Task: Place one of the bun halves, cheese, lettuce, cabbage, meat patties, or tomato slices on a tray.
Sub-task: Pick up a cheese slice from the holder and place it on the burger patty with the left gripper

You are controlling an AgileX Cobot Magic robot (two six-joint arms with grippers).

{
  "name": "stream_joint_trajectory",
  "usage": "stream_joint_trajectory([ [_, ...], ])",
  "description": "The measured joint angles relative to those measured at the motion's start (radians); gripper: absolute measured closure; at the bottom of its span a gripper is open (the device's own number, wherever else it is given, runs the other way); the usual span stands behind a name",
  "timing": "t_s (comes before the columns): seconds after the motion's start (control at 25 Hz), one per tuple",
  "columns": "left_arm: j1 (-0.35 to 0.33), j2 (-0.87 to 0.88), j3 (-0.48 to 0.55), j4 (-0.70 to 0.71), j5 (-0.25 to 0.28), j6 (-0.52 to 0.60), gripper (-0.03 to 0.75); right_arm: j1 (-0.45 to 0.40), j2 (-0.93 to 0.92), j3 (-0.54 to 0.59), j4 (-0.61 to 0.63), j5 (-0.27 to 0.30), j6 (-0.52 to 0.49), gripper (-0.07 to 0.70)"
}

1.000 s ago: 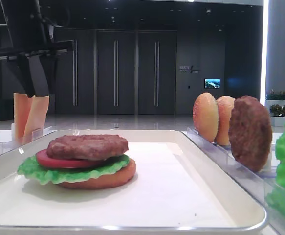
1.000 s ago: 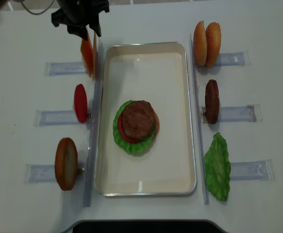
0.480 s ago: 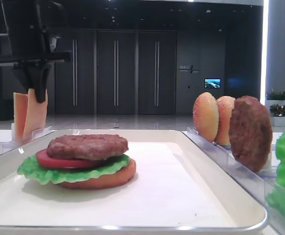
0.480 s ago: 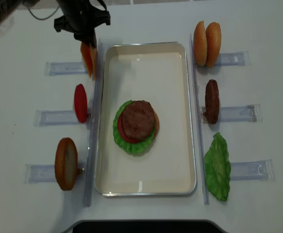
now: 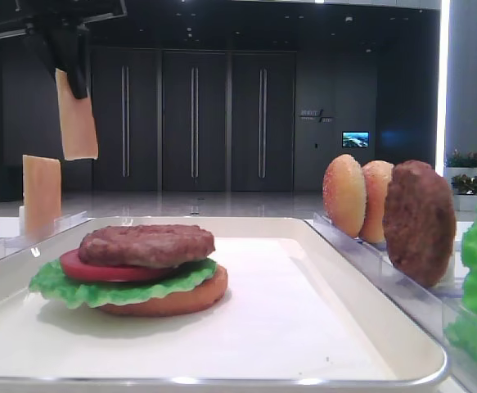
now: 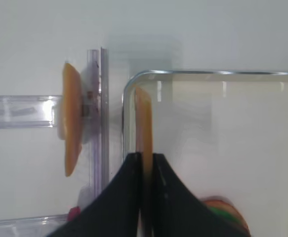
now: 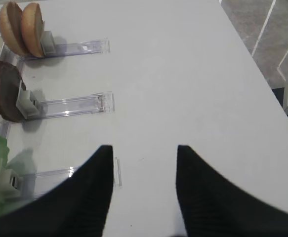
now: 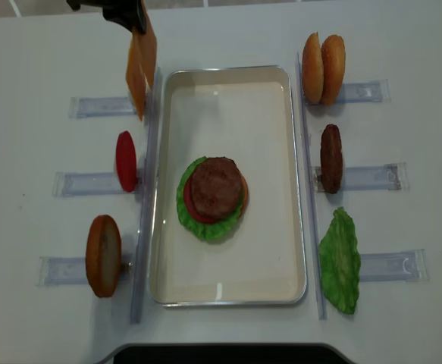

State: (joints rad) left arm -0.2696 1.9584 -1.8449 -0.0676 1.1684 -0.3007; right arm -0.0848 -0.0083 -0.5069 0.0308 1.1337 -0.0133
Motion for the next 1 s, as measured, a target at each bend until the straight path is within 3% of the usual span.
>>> stream_joint_trajectory([
  [0.16,-0.059,-0.080,0.073,-0.013,-0.012,-0.020,0.690,0.000,0.000,0.000,0.000,0.000,0.000,0.339],
  [0.24,-0.085,-0.132,0.166,-0.019,-0.029,-0.042,0.690,0.000,0.000,0.000,0.000,0.000,0.000,0.339],
  [0.52,-0.118,-0.384,0.574,-0.022,-0.179,-0.120,0.691,0.000,0.000,0.000,0.000,0.000,0.000,0.339],
  [0.68,-0.119,-0.520,0.739,-0.024,-0.242,-0.149,0.691,0.000,0.000,0.000,0.000,0.000,0.000,0.339],
  [0.8,-0.119,-0.558,0.809,-0.042,-0.300,-0.149,0.691,0.000,0.000,0.000,0.000,0.000,0.000,0.339],
  [0.92,-0.119,-0.555,0.861,-0.153,-0.400,-0.065,0.691,0.000,0.000,0.000,0.000,0.000,0.000,0.339],
  [1.0,-0.119,-0.547,0.906,-0.373,-0.500,0.114,0.691,0.000,0.000,0.000,0.000,0.000,0.000,0.339],
])
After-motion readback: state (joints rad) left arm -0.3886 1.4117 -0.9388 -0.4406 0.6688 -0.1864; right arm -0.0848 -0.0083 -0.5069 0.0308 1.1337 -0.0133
